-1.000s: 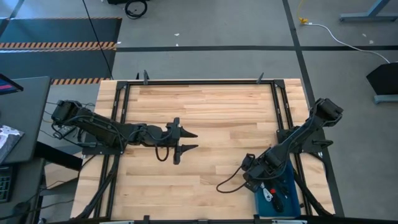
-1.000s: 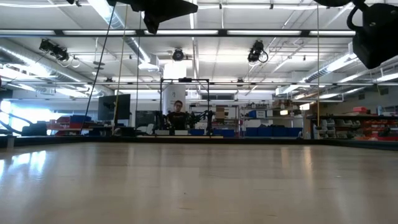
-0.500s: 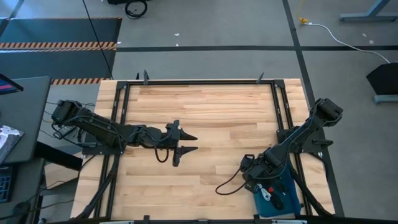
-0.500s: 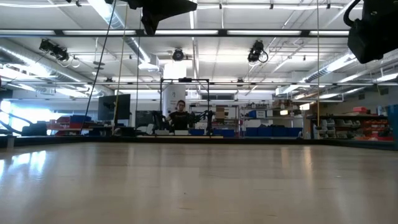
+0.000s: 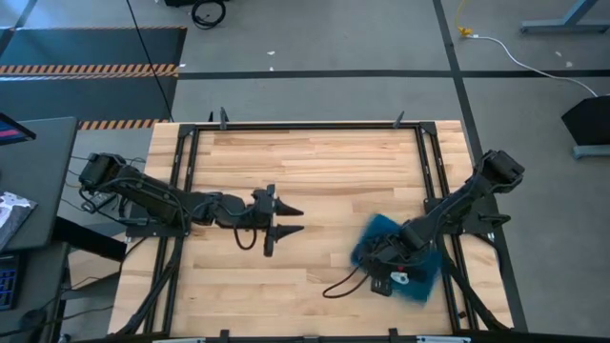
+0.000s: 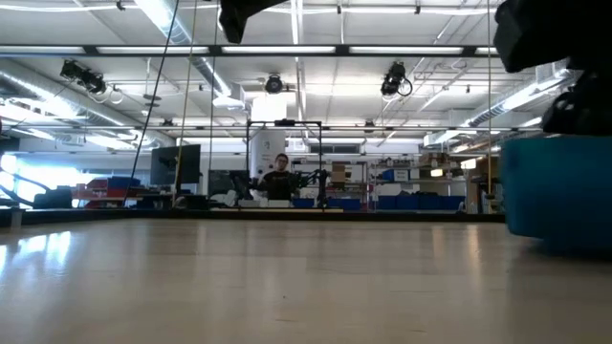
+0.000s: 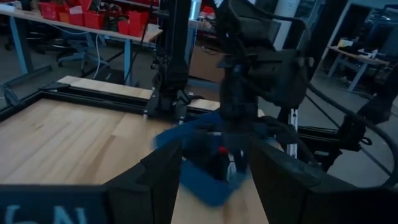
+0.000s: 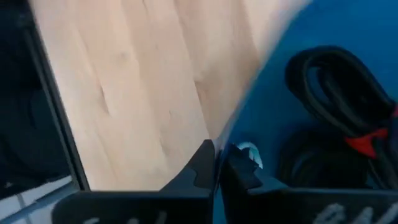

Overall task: Pick and place USB-C Cables
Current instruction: Move the blue bin from bottom right to the center of the table

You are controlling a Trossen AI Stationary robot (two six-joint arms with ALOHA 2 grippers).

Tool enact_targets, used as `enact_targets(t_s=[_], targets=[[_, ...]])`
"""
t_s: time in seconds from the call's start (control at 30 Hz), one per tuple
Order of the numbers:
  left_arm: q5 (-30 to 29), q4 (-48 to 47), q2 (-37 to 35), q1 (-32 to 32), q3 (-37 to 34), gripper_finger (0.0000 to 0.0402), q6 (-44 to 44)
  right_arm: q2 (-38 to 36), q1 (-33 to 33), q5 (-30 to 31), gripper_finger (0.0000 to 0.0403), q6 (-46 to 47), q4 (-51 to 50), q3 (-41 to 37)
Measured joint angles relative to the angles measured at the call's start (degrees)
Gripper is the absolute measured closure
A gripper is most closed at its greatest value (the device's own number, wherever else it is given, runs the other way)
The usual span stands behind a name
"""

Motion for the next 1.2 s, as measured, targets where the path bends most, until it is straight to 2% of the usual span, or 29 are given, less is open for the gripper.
enact_targets(t_s=[0.13, 0.43, 0.6, 0.87, 1.03, 1.2], targets=[[0.0, -0.1, 0.0, -0.3, 0.0, 0.0210, 0.0, 1.7, -2.4, 1.9, 0.0396, -7.5, 2.7, -0.1], [0.0, -0.2, 0.0, -0.4, 0.0, 0.0210, -0.1, 7.9, -8.4, -3.1, 0.0396, -15.8, 14.1, 1.3], [0.0, -0.2, 0.0, -0.4, 0.0, 0.0210, -0.1, 11.5, -11.0, -0.9, 0.0396, -24.9, 11.4, 8.4], [0.0, -0.3, 0.0, -2.5, 0.0, 0.0210, 0.3, 21.6, -13.3, 0.8, 0.0395, -36.4, 3.9, 22.0], [0.0, -0.7, -0.1, -3.9, 0.0, 0.0210, 0.7, 24.0, -14.2, 0.9, 0.0395, -38.7, 2.7, 25.4], [-0.6, -4.0, -3.6, -5.1, 0.0, 0.0212, 3.3, 24.2, -15.6, 3.2, 0.0395, -39.7, 2.7, 26.1]])
